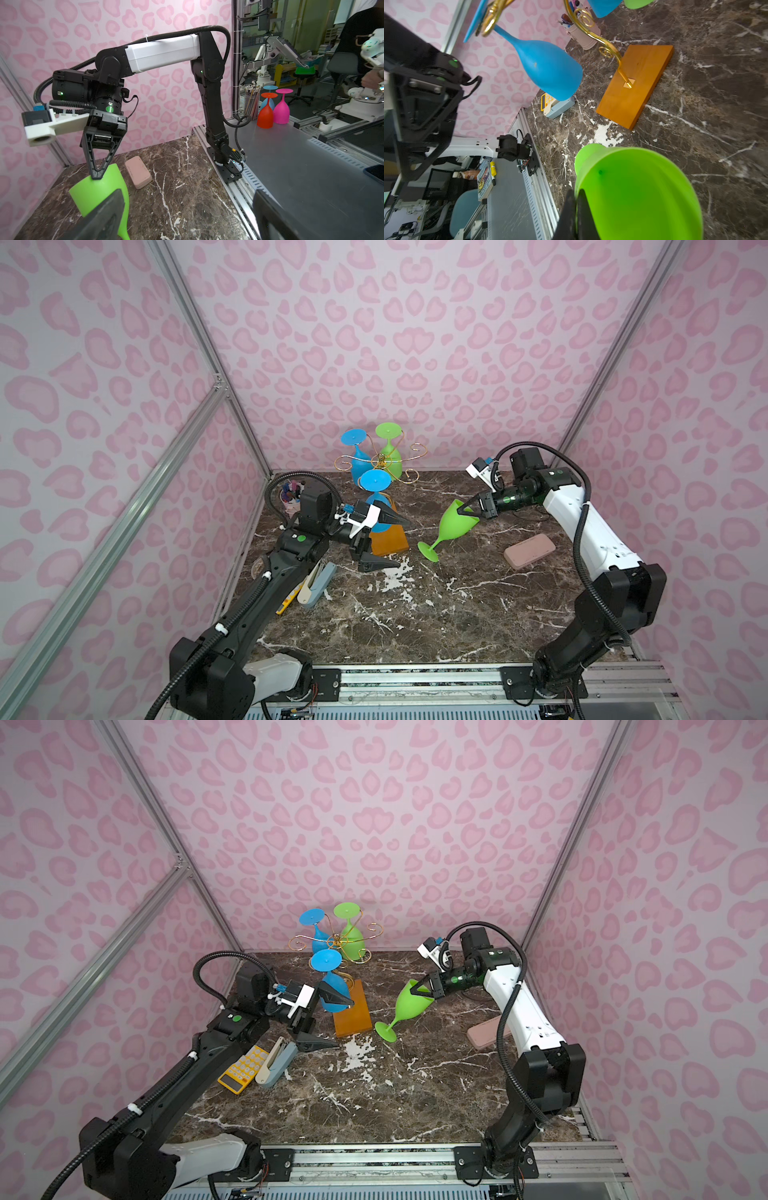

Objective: Take the wine glass off the wine glass rack
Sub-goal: Pick up the wine glass from the wine glass rack, then place the wine glass at the top-center of the table.

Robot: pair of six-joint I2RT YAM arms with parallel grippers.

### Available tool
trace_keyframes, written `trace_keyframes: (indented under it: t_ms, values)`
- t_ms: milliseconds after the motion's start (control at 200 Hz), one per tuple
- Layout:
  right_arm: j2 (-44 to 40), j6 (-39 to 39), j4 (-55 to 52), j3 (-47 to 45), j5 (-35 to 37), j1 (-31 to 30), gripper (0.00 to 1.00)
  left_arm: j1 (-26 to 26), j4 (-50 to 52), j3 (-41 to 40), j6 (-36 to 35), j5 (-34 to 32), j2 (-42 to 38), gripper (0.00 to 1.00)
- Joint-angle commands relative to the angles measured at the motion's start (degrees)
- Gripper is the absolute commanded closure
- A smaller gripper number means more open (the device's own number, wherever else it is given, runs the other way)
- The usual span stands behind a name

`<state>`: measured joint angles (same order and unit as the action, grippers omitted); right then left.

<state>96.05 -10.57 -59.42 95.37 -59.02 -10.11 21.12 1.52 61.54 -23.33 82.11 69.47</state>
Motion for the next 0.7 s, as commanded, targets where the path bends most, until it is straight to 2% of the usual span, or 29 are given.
trace_keyframes:
  t_ms: [0,225,340,435,695]
  values:
    - [0.44,4.51,0.78,1.99,12.99,-2.47,1.0,0.06,-2.0,0.83,1.04,-6.18,-2.31,0.03]
    - [2.95,7.97,-3.14,8.95,37.18,-10.7,1.0,0.06,-2.87,0.79,6.05,-18.77,-7.95,0.03]
    - [3.7,10.06,-0.7,8.9,45.08,-13.44,1.0,0.12,-3.53,0.21,9.56,-27.72,-10.81,0.03]
    - [4.44,11.38,1.93,8.08,48.58,-14.13,1.0,0.07,-3.46,-0.34,13.45,-37.13,-13.19,0.03]
    - [10.34,12.98,6.24,11.19,52.73,-13.88,1.0,0.06,-3.15,-2.12,25.91,-59.08,-19.43,0.03]
